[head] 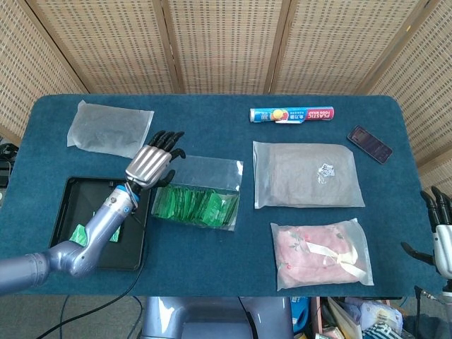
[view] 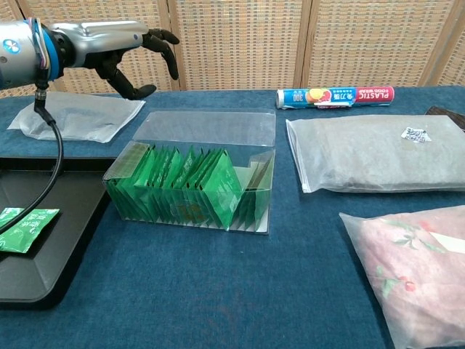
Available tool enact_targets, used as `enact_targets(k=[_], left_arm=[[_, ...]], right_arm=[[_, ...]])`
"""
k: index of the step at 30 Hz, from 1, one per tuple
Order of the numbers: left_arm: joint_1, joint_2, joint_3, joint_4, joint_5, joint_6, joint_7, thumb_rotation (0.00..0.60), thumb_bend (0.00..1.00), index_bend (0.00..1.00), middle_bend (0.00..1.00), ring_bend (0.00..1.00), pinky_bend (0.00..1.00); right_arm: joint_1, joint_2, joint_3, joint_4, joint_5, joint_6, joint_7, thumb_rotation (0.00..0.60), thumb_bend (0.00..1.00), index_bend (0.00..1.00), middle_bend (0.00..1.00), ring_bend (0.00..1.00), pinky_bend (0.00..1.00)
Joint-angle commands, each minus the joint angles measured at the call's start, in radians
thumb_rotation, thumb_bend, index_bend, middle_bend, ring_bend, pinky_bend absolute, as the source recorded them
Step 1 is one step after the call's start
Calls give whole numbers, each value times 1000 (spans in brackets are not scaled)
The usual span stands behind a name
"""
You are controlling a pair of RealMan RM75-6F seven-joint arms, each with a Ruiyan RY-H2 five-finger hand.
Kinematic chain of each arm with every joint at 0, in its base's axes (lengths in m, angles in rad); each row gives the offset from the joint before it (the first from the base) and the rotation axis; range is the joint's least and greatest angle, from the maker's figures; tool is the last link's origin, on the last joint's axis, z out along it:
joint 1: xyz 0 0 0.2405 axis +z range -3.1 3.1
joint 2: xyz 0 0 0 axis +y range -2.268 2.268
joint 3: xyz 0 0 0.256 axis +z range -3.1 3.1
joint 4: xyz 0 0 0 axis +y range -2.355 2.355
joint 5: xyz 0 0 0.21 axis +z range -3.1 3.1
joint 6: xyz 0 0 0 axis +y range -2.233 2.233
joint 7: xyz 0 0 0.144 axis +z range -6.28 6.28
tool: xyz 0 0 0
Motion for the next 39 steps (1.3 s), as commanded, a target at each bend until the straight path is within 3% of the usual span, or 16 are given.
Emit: enact_targets(k=[1,14,26,39], left_arm=[[20,37,62,-47,116,1,-2,600,501,371,0,0,0],[-6,-44,112,-16,218,-11,81,600,501,418,0,0,0],[-30,-102,125,54,324,1,100,600,481,418,0,0,0],[-65,-129,127,90,329,-48,164,600,481,418,0,0,0]], right_arm=[[0,0,1,0,1,0,0,600,0,0,0,0,0],[0,1,3,2,8,-3,6,600,0,0,0,0,0],[-2,6,10,8,20,-4,25,600,0,0,0,0,0],[-4,9,21,15,43,-7,34,600,0,0,0,0,0]])
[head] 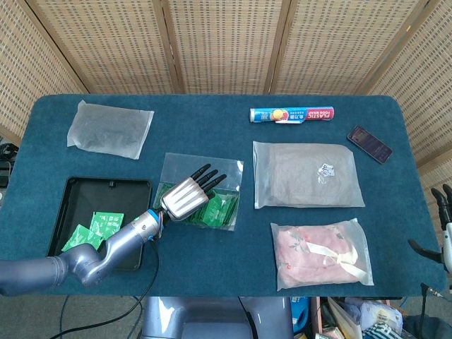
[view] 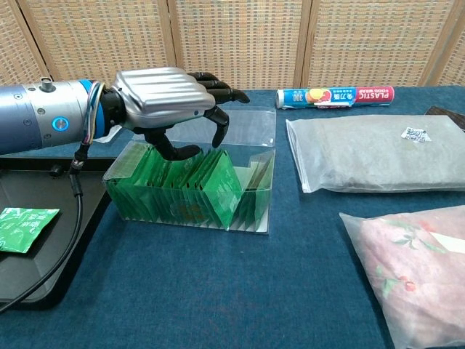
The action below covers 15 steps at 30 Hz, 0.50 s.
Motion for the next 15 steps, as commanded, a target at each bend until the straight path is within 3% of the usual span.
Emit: enact_targets(k=[1,15], left_arm=[[2,0,9,6,6,-3,2,600,481,418,0,0,0],[34,-9,62,81,109,29,-108,600,471,418,0,0,0]], right_arm=[[-1,1,0,3,1,-1,4,600,0,0,0,0,0],[-3,2,1,5,2,-1,10,600,0,0,0,0,0]])
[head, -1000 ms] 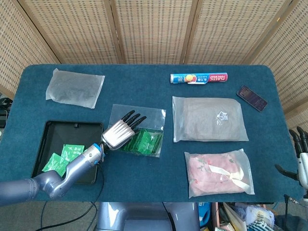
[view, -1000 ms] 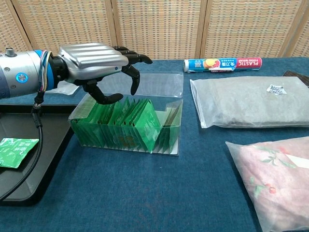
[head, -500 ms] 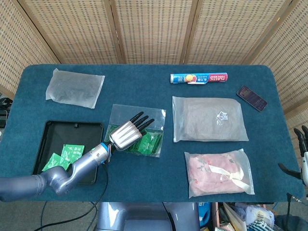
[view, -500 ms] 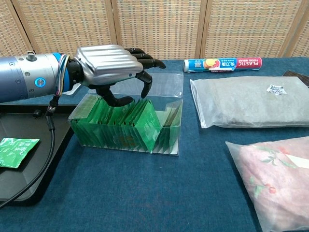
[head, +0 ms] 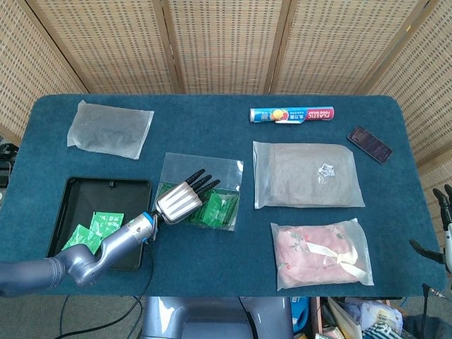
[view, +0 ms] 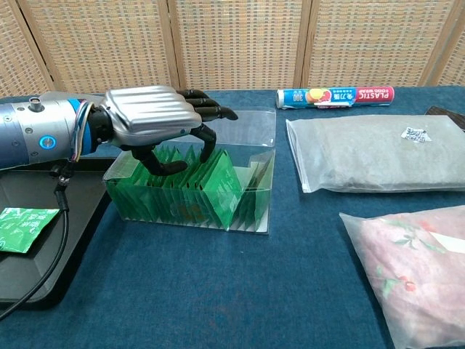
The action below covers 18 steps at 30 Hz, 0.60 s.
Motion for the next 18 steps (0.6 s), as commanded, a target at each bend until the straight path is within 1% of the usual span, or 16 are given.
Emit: enact_targets(k=[1,14,18], left_arm=[[10,5,12,14,27,15,-30,600,470,418,0,0,0],[39,4,34,71,97,63,-126,600,470,418,0,0,0],[41,-3,36,80,105,64,-135,600,469,418,0,0,0]], right_arm=[[0,0,0,1,1,-1,1,600,0,0,0,0,0],[0,0,-1,-2,-4,-1,3,600,0,0,0,0,0],[0,0,-2,-3,-6,-1,2,600,0,0,0,0,0]])
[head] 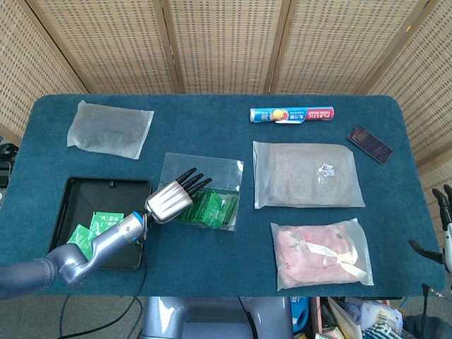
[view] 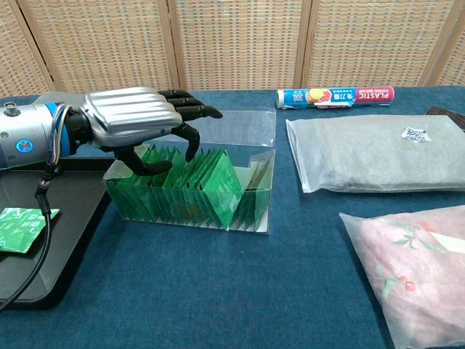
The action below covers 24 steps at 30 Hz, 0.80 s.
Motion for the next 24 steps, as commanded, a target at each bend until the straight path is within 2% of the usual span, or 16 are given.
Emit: enact_targets(k=[1,24], left_arm=[[2,-4,2,3,3,0,-3,600,470,418,0,0,0],[15,-35,-8,38,3,-8,-12,600,471,439,0,0,0]], right_arm=[[0,0,0,0,-1,-1,1,600,0,0,0,0,0],[0,1,2,0,-2,-1,27,600,0,0,0,0,0]])
